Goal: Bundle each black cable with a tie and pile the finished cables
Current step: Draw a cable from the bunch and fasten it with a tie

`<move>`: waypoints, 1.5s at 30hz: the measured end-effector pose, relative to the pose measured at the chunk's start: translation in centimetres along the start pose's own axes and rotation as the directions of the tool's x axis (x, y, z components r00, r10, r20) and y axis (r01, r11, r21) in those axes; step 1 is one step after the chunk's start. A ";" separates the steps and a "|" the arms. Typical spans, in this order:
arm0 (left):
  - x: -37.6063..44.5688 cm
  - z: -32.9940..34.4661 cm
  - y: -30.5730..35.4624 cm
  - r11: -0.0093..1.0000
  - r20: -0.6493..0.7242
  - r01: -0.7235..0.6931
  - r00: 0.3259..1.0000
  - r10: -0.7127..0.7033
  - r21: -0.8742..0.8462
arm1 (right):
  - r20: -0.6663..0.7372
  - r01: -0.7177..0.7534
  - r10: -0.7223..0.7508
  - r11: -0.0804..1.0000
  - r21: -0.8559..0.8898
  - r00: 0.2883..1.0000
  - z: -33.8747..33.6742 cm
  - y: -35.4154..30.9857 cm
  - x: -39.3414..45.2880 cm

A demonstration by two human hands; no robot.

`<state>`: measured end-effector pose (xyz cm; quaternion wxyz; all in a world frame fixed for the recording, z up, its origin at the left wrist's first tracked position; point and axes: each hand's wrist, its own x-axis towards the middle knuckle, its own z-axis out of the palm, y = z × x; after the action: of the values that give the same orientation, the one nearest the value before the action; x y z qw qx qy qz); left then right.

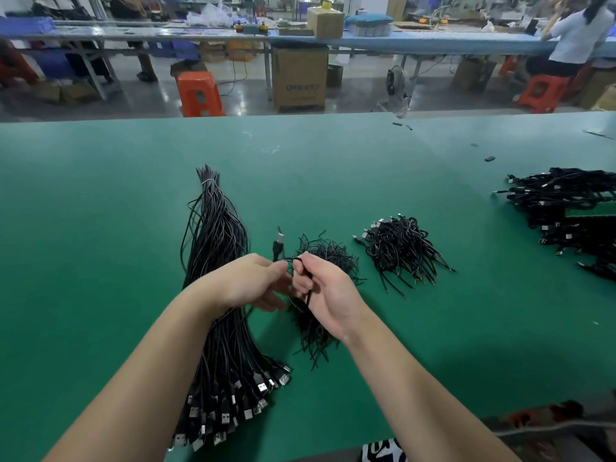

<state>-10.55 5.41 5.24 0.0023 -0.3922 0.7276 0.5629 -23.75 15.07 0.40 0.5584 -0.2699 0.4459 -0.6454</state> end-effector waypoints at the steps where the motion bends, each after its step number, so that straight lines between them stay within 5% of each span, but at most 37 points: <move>1: 0.3 0.4 0.0 0.997 -0.084 -0.045 0.996 0.039 -0.066 | 0.001 0.016 -0.016 1.000 -0.015 1.000 0.1 0.0 -0.1; 5: 0.7 1.8 0.1 0.854 -0.283 -0.302 0.940 0.192 -0.424 | 0.009 0.035 -0.035 0.999 0.035 0.999 0.9 0.3 -0.2; 9: 1.2 2.5 0.4 0.641 -0.404 -0.417 0.897 0.177 -0.644 | 0.022 0.017 -0.018 0.999 0.033 1.000 1.4 1.2 0.0; 14: 1.3 2.3 2.5 0.340 -0.417 -0.447 0.894 0.162 -0.827 | 0.011 0.007 -0.010 0.984 0.180 1.000 2.0 2.3 0.5; 17: 1.1 1.2 3.4 0.266 -0.426 -0.448 0.894 0.137 -0.854 | -0.009 -0.001 0.003 0.975 0.221 1.000 1.3 2.2 0.9; 21: 0.3 -1.0 3.5 0.327 -0.349 -0.414 0.906 0.239 -0.850 | -0.001 -0.059 0.062 0.955 0.291 0.998 0.3 2.0 0.7; 23: -0.3 -1.8 3.1 0.492 -0.203 -0.359 0.917 0.343 -0.793 | 0.004 -0.083 0.088 0.928 0.364 0.996 0.2 1.6 0.8; 27: -1.2 -2.8 2.2 0.892 0.184 -0.279 0.915 0.360 -0.356 | 0.005 -0.118 0.126 0.917 0.380 0.992 0.2 0.6 1.5; 30: -1.8 -3.0 2.3 0.977 0.271 -0.212 0.941 0.200 0.014 | -0.026 -0.136 0.161 0.900 0.415 0.987 0.2 0.2 1.8; 34: -1.6 -1.1 2.6 0.968 -0.008 -0.019 1.000 0.022 0.249 | 0.000 -0.071 0.076 0.926 0.370 0.997 0.3 0.1 2.3; 38: -1.7 0.1 3.1 0.782 -0.198 0.069 0.978 0.070 0.619 | -0.022 -0.015 0.021 0.971 0.239 1.000 1.1 -0.1 2.7; 42: -1.8 0.8 3.0 0.718 -0.336 0.122 0.928 0.163 0.685 | -0.023 0.050 -0.047 0.990 0.132 0.999 1.2 -0.1 2.7; 45: -1.5 1.5 2.9 0.789 -0.422 0.040 0.861 0.284 0.613 | 0.017 0.060 -0.062 0.993 0.103 0.998 1.5 -0.1 2.4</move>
<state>-11.84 7.71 7.73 -0.0964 -0.4514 0.8682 0.1818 -23.07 12.35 0.85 0.5561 -0.2610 0.3981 -0.6813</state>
